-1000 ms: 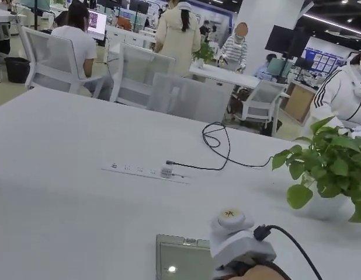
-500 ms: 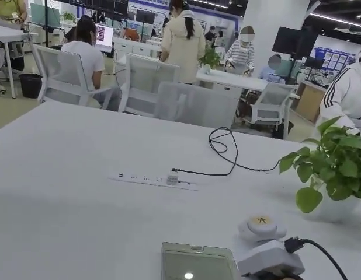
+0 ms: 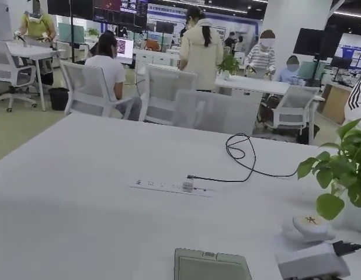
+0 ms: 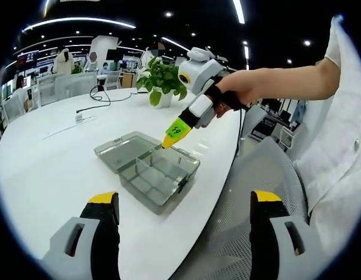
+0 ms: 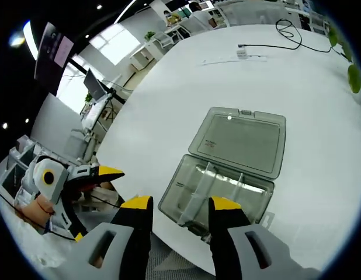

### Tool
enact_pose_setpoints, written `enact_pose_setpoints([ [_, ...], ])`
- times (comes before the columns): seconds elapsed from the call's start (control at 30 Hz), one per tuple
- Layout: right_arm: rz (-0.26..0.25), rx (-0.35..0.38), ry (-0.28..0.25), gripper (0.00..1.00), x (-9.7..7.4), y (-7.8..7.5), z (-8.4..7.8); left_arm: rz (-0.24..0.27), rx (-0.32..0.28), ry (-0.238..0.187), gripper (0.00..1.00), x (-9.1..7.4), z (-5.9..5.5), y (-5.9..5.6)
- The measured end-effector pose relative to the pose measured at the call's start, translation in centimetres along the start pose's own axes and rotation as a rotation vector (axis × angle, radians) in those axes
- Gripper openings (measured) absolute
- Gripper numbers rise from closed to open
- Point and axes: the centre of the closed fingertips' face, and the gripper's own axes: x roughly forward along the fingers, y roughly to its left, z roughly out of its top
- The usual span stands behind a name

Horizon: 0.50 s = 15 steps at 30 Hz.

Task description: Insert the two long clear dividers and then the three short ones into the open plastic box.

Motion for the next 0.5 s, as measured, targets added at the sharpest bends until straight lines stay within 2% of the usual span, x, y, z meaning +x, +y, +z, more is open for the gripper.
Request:
enact_pose_setpoints([
  [0.13, 0.03, -0.054, -0.004, 0.46, -0.9, 0.2, -0.2, 0.021, -0.001, -0.003, 0.95, -0.3, 0.2, 0.0],
  [0.23, 0.043, -0.139, 0.0, 0.49, -1.8, -0.3, -0.4, 0.04, -0.009, -0.008, 0.95, -0.5, 0.2, 0.2],
  [0.3, 0.051, -0.152, 0.018, 0.5, -2.5, -0.4, -1.0, 0.048, -0.009, -0.007, 0.95, -0.5, 0.2, 0.3],
  [0.37, 0.067, -0.247, 0.029, 0.49, -3.1, -0.7, -1.3, 0.054, -0.01, -0.008, 0.95, -0.5, 0.3, 0.4],
  [0.4, 0.066, -0.288, 0.062, 0.49, -3.5, -1.1, -2.0, 0.057, -0.011, -0.008, 0.95, -0.5, 0.3, 0.4],
  [0.5, 0.066, -0.358, 0.088, 0.52, -4.2, -2.1, -2.9, 0.064, -0.022, -0.015, 0.95, -0.4, 0.4, 0.5],
])
